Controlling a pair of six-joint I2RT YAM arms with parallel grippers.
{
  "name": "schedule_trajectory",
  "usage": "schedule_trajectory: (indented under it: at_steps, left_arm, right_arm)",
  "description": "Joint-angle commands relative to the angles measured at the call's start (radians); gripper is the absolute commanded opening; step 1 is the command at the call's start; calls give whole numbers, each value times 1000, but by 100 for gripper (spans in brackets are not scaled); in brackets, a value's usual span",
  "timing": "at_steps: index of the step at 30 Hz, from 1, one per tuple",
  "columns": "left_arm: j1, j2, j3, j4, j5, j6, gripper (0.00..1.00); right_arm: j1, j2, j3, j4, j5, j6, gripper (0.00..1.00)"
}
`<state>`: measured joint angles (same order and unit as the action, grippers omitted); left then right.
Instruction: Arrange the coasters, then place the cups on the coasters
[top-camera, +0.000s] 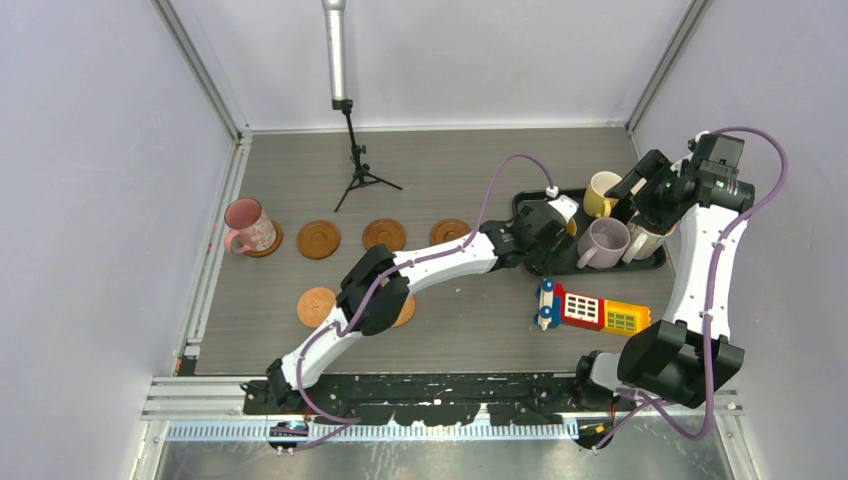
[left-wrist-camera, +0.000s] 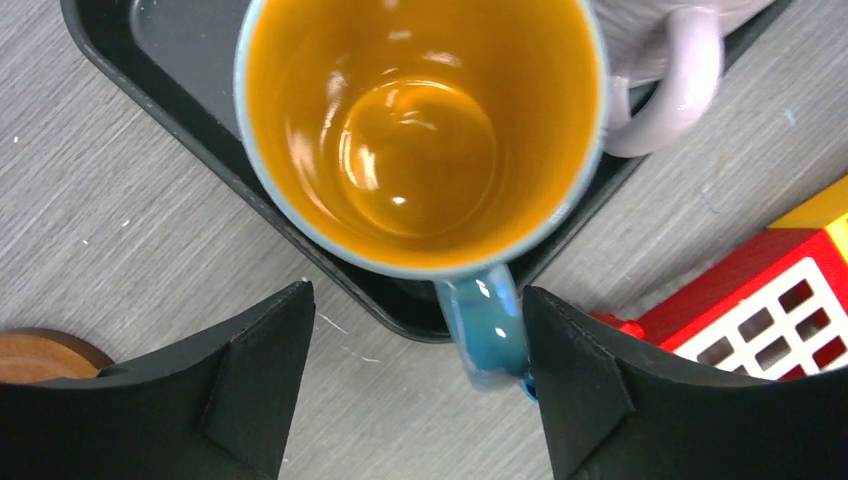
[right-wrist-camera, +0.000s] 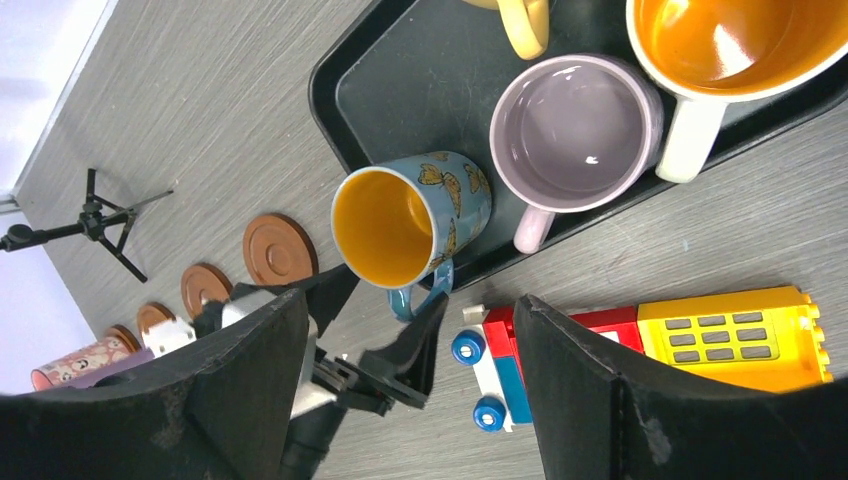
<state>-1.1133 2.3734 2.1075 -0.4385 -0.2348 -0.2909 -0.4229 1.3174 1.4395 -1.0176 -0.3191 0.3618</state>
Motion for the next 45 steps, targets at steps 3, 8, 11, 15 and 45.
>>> schedule_trajectory:
  at_steps: [3, 8, 11, 15, 45]
  left_arm:
    - [37, 14, 53, 59, 78, -24, 68]
    - [48, 39, 82, 52, 106, -29, 59]
    - [55, 44, 82, 47, 103, -28, 48]
    - [59, 41, 88, 51, 119, -26, 34]
    - [144, -450, -342, 518, 230, 190, 0]
  right_arm:
    - [-21, -27, -10, 4, -32, -33, 79]
    - [-28, -26, -19, 6, -38, -37, 79]
    - [-30, -24, -18, 7, -40, -36, 79]
    - [-31, -26, -21, 7, -41, -36, 79]
    - [-30, -17, -22, 71, -196, -29, 76]
